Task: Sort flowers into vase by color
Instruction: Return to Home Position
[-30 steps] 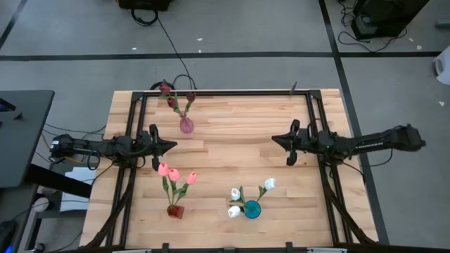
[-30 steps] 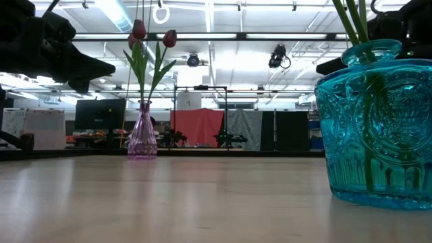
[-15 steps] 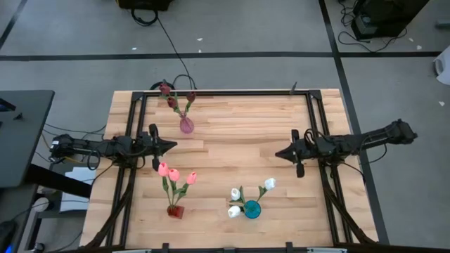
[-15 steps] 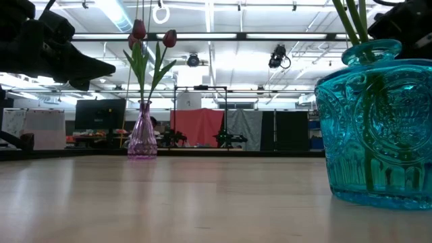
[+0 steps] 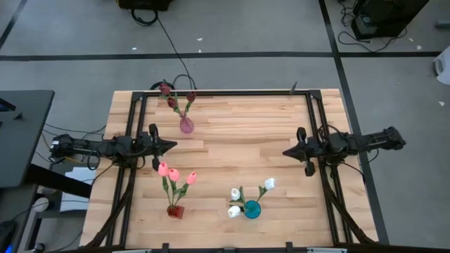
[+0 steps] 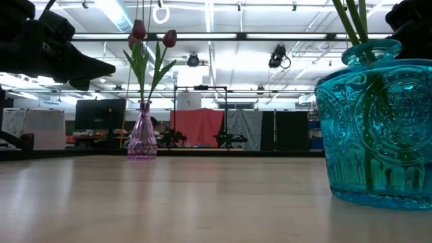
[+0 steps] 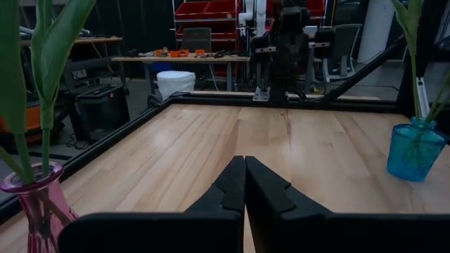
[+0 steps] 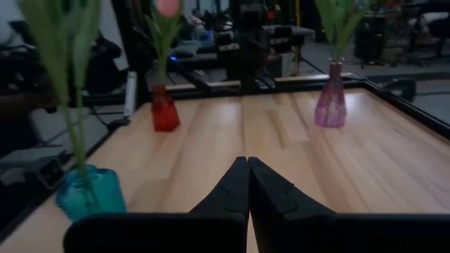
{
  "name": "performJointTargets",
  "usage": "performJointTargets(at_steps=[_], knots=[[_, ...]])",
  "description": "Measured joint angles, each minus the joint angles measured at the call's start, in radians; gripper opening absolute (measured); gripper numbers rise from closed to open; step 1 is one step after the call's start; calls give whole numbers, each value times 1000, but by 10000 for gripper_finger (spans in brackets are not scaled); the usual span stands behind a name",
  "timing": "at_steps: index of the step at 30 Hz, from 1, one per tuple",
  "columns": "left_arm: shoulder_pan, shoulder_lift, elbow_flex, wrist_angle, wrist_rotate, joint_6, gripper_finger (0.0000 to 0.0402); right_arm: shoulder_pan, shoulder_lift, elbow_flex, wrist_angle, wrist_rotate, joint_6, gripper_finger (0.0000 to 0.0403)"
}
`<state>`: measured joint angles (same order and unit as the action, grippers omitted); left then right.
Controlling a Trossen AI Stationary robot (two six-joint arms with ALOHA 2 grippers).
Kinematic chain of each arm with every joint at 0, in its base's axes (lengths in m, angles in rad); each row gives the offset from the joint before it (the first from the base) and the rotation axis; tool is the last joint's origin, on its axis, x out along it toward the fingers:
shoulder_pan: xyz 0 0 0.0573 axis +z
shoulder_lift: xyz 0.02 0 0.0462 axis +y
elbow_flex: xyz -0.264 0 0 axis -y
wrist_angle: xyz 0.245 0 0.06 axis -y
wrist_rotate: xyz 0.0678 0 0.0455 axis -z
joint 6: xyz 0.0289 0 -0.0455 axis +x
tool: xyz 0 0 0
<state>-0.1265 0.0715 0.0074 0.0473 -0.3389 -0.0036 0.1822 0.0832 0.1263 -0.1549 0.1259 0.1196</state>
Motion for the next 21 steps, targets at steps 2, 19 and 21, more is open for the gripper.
performJointTargets(at_steps=[2, 19, 21], knots=[[0, 0, 0, 0, 0, 0, 11, 0, -22, 0, -10, -18, -1, 13], [0, 0, 0, 0, -1, 0, 11, 0, -80, 0, -58, -18, -19, 15], [0, 0, 0, 0, -1, 0, 10, 0, -80, 0, -57, -15, -19, 16]])
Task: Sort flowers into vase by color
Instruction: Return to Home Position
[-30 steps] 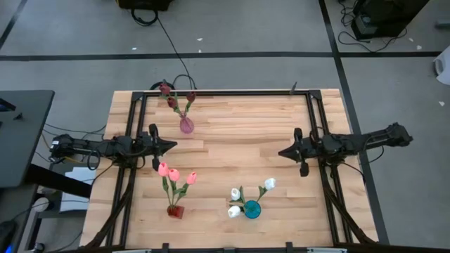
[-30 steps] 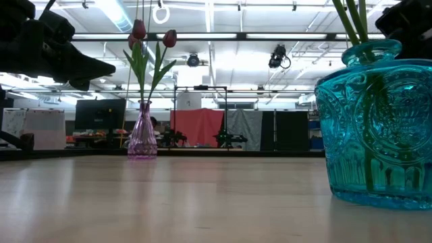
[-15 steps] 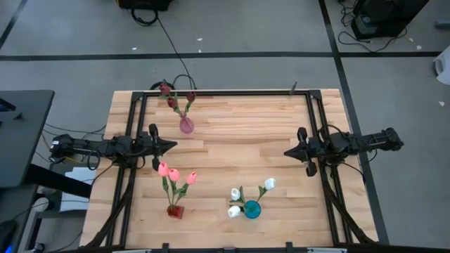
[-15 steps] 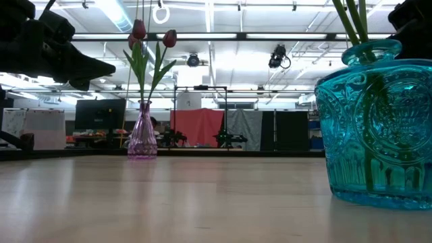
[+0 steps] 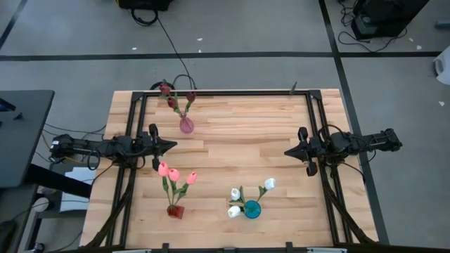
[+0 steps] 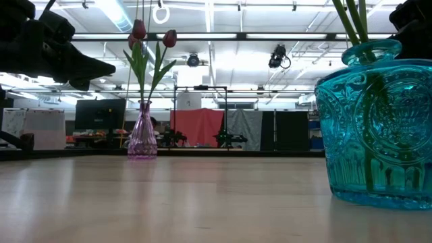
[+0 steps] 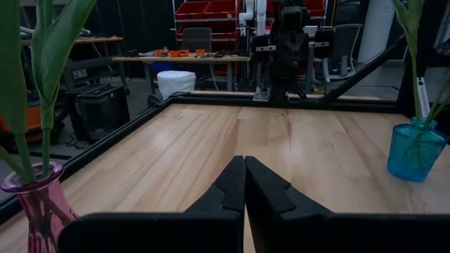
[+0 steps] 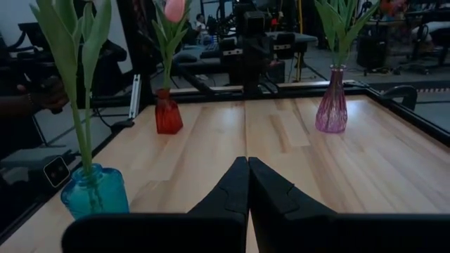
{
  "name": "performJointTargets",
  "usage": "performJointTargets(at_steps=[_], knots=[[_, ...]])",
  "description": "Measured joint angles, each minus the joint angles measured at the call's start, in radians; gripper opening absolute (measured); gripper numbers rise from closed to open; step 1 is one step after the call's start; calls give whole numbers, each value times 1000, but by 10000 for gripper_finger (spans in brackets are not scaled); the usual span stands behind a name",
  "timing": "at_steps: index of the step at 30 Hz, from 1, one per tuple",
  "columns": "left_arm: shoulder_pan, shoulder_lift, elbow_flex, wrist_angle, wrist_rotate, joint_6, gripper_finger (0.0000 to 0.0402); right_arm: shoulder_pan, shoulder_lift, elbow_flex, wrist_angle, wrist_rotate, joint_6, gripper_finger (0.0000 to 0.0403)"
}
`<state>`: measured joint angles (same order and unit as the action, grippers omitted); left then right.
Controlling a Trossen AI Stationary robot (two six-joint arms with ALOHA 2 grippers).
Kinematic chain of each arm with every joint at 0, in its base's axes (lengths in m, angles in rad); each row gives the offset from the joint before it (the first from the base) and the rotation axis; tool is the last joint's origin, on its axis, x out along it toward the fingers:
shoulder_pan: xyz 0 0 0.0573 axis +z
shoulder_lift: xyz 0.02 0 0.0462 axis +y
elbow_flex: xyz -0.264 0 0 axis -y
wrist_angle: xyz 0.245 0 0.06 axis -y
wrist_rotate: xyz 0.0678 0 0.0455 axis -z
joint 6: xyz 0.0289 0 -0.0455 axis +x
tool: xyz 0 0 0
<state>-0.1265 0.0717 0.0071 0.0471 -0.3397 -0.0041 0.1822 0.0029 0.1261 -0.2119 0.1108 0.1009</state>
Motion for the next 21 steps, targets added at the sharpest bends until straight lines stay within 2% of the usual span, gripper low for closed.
performJointTargets(at_steps=[11, 21], knots=[[0, 0, 0, 0, 0, -1, 11, 0, 2, -70, 98, -1, 7, 16], [0, 0, 0, 0, -1, -4, 10, 0, 3, -73, 128, 0, 1, 16]])
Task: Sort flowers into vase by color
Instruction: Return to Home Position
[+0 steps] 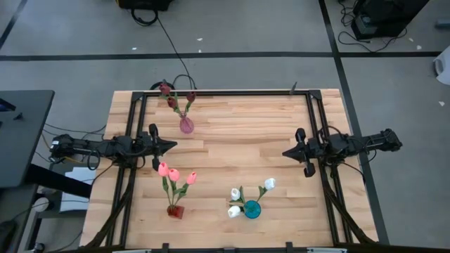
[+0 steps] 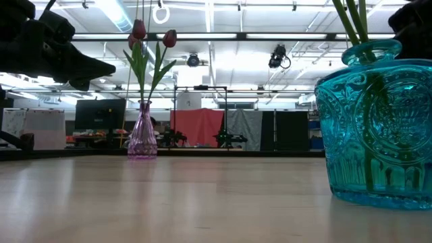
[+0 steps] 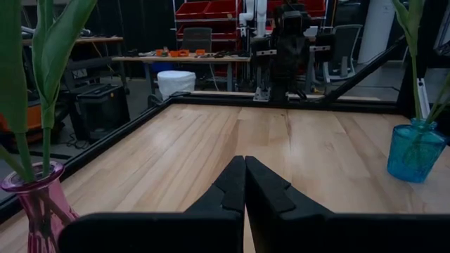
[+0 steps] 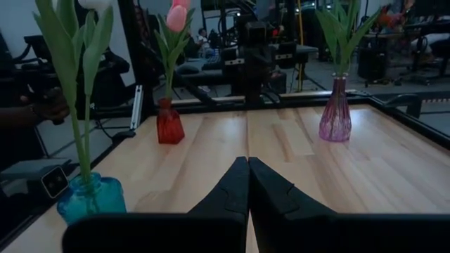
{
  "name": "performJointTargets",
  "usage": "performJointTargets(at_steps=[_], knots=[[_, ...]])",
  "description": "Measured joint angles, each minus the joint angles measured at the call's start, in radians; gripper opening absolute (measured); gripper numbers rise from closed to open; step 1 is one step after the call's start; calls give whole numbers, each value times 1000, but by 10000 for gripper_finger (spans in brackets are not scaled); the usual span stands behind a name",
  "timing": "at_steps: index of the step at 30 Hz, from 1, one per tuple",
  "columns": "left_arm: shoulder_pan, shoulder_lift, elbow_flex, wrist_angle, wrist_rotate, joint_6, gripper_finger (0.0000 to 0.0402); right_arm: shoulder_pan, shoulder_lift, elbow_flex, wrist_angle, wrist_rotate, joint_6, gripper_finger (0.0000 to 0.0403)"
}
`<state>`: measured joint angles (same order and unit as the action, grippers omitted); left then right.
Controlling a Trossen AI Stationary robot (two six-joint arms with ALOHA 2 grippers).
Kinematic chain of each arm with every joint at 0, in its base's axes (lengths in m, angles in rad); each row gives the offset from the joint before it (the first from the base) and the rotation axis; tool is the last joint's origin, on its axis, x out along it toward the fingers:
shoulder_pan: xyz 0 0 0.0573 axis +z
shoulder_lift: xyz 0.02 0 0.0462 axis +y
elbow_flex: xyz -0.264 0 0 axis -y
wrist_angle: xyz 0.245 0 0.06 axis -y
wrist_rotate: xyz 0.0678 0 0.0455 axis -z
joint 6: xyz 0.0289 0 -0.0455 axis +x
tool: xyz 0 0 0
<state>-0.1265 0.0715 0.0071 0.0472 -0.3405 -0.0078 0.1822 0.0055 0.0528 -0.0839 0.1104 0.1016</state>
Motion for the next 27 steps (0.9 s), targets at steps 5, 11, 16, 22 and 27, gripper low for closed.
performJointTargets(at_steps=[5, 11, 16, 22, 27], knots=[[0, 0, 0, 3, 0, 0, 10, 0, 0, -5, 64, -8, -4, 17], [0, 0, 0, 4, -1, -3, 10, 0, 1, -47, 145, -85, -33, 16], [0, 0, 0, 5, -1, -4, 10, 0, 0, -47, 140, -85, -29, 15], [0, 0, 0, 39, -1, 1, 10, 0, 7, -47, 103, -86, -19, 16], [0, 0, 0, 56, -12, 35, 10, 0, 9, -47, 103, -86, -31, 18]])
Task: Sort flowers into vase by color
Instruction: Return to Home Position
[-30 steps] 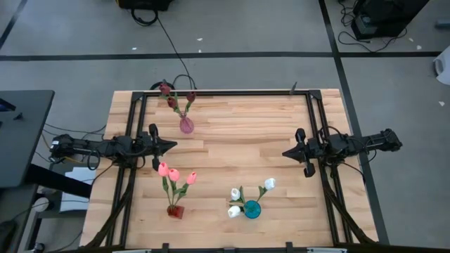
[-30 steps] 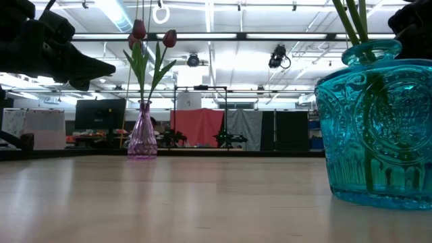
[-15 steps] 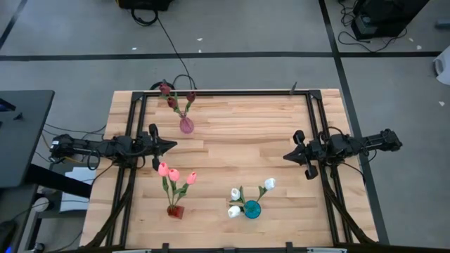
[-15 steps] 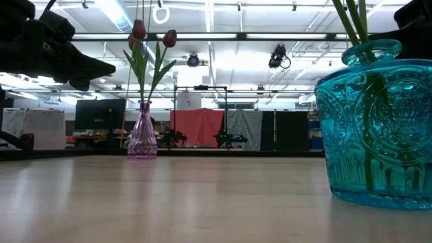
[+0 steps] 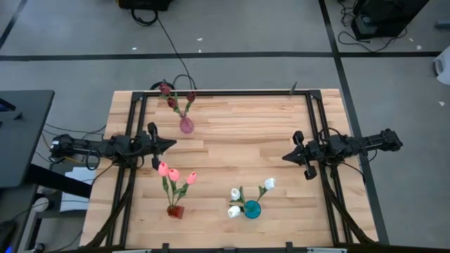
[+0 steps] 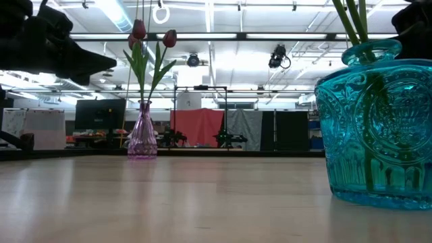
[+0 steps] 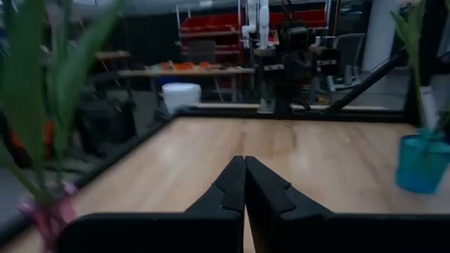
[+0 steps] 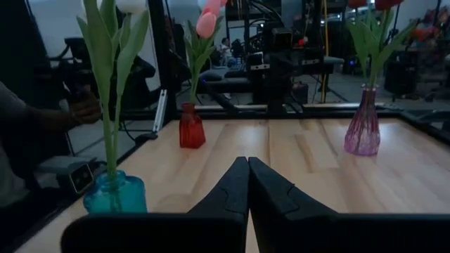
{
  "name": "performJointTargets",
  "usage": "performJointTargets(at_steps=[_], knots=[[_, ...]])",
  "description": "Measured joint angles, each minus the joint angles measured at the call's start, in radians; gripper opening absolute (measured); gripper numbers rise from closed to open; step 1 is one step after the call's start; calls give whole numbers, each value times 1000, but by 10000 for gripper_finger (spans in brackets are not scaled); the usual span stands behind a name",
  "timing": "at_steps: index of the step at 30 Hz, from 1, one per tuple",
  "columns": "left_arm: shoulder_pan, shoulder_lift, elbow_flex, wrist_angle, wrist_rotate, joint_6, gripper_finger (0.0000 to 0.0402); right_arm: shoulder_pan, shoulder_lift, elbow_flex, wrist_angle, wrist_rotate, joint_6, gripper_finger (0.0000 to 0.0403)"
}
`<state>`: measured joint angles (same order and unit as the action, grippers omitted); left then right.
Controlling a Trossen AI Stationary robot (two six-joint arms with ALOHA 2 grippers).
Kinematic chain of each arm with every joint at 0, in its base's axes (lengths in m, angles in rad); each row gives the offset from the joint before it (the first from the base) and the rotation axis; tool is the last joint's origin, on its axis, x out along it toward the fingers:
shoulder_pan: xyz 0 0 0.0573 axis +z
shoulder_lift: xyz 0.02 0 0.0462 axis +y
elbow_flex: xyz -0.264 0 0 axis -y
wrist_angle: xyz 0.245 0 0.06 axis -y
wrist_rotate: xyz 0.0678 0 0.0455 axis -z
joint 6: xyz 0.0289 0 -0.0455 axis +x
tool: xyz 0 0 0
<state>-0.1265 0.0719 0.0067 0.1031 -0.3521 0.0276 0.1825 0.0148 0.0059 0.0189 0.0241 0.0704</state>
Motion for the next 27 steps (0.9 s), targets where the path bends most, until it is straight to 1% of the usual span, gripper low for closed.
performJointTargets(at_steps=[4, 7, 10, 14, 20, 24, 26, 27], knots=[[0, 0, 0, 45, -36, 69, 10, 0, 0, 0, 0, -1, 85, 19], [0, 0, 0, 45, -40, 72, 10, 0, 0, 0, 0, -2, 129, 19], [0, 0, 0, 10, -39, 65, 10, 0, 0, 0, 2, -2, 146, 20], [0, 0, 0, -42, -26, 26, 10, 0, 0, 0, 2, -1, 139, 20], [0, 0, 0, -44, -11, -50, 10, 0, 0, 0, 2, -1, 138, 20], [0, 2, 0, -47, -7, -130, 10, 0, 0, 0, 2, 0, 137, 19], [0, 15, 0, -50, 16, -169, 10, 0, 0, 0, 2, 0, 137, 19], [0, 21, 0, -54, 46, -189, 10, 0, 0, 0, 2, 0, 137, 19]])
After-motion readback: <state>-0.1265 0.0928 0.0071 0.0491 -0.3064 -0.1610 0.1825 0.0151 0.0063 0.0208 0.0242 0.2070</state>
